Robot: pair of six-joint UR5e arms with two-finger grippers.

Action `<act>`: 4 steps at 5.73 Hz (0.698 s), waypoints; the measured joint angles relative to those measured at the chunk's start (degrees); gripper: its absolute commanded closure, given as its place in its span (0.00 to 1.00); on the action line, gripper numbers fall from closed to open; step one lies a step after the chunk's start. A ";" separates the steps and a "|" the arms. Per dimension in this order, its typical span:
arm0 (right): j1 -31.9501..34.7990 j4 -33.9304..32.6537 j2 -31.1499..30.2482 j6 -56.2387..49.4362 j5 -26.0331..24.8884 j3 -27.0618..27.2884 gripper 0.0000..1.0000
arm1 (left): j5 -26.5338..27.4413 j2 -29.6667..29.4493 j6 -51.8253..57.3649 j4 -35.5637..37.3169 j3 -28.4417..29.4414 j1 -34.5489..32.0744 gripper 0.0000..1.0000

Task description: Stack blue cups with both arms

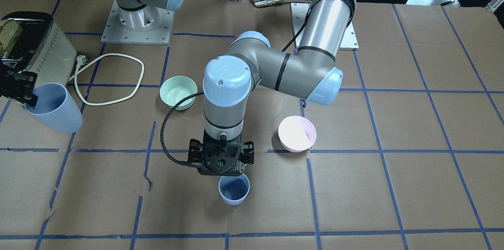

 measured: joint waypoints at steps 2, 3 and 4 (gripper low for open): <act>4.51 -0.65 -0.04 6.19 -0.12 -0.23 0.92 | -0.22 7.86 1.37 -10.33 -0.97 3.24 0.01; 7.79 -1.52 0.29 11.19 -0.08 -0.29 0.92 | -0.63 12.39 4.27 -16.41 -1.48 5.90 0.01; 11.22 -3.19 1.06 16.11 -0.05 -0.32 0.92 | -0.76 17.10 8.81 -20.26 -2.95 8.12 0.01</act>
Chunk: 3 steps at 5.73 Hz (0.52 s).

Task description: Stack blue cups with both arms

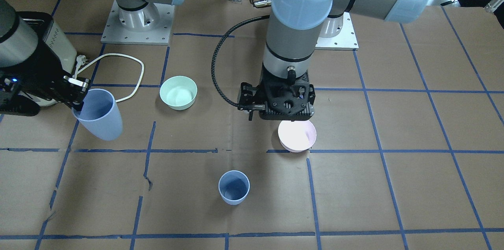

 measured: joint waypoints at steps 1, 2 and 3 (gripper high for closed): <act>4.13 -2.61 1.25 5.73 0.01 -0.04 0.92 | 0.05 5.09 3.91 -1.40 -3.30 2.77 0.01; 8.44 -5.44 2.68 12.28 0.04 -0.18 0.92 | 0.11 9.73 6.56 -2.19 -7.52 6.58 0.01; 12.69 -7.75 4.32 18.93 0.07 -0.76 0.92 | 0.18 12.81 8.24 -4.19 -10.03 9.26 0.01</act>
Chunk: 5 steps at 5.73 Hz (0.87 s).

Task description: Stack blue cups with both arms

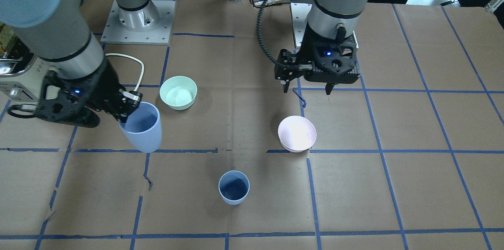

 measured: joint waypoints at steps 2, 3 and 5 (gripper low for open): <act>7.30 -1.90 5.90 11.61 0.03 -5.68 0.93 | 0.39 1.57 0.21 -6.09 0.49 1.51 0.01; 9.40 -2.07 9.91 15.12 0.00 -10.18 0.92 | 0.45 1.42 -0.02 -7.03 1.53 1.60 0.01; 10.36 -2.60 15.48 15.13 -0.37 -15.28 0.93 | 0.47 1.53 -0.05 -7.23 2.19 1.70 0.01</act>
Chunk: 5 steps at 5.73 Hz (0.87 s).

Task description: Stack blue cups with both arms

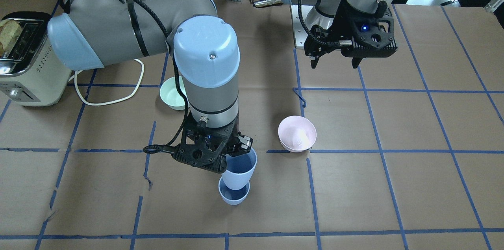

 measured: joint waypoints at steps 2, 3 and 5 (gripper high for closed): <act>-0.37 -0.21 2.59 -1.44 0.12 -0.56 0.92 | 0.07 0.13 0.15 0.03 0.10 0.09 0.01; -0.37 -0.20 3.21 -1.48 0.21 -0.14 0.92 | 0.08 0.18 0.18 0.07 0.09 0.09 0.01; -0.39 -0.84 3.77 -1.44 0.33 0.50 0.01 | 0.09 0.22 0.19 0.09 0.03 0.03 0.01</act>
